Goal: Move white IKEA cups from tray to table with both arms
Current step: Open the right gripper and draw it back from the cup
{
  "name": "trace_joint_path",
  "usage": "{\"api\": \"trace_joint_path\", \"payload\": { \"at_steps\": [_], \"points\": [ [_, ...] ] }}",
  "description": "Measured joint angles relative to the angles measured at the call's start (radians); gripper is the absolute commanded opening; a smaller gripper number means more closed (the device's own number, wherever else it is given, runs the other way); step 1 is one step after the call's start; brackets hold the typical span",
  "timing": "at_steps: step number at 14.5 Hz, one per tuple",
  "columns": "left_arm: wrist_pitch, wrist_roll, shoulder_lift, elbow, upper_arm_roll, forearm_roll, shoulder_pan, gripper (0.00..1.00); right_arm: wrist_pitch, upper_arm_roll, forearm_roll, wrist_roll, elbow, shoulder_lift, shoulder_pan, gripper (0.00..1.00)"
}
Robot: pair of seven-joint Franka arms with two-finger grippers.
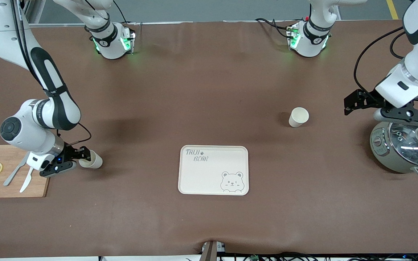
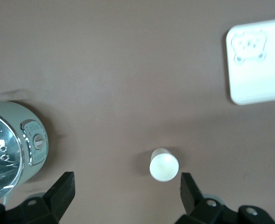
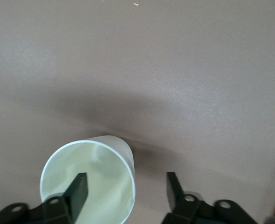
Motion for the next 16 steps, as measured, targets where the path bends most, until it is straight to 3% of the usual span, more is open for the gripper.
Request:
{"api": "trace_joint_path", "payload": {
  "at_steps": [7, 10, 13, 16],
  "points": [
    [-0.086, 0.025, 0.000, 0.026, -0.001, 0.007, 0.000, 1.00, -0.338, 0.000, 0.000, 0.067, 0.242, -0.006, 0.000, 1.00],
    [-0.135, -0.006, 0.000, 0.050, -0.010, 0.007, -0.001, 1.00, -0.546, -0.002, 0.000, 0.127, 0.362, -0.028, -0.001, 1.00],
    [-0.141, -0.114, 0.000, 0.054, -0.046, 0.007, -0.002, 1.00, -0.745, -0.001, 0.000, 0.215, 0.458, -0.108, -0.002, 1.00],
    [-0.143, -0.129, 0.000, 0.055, -0.049, 0.007, 0.000, 1.00, -0.861, 0.007, 0.000, 0.293, 0.475, -0.228, -0.001, 1.00]
  ]
}}
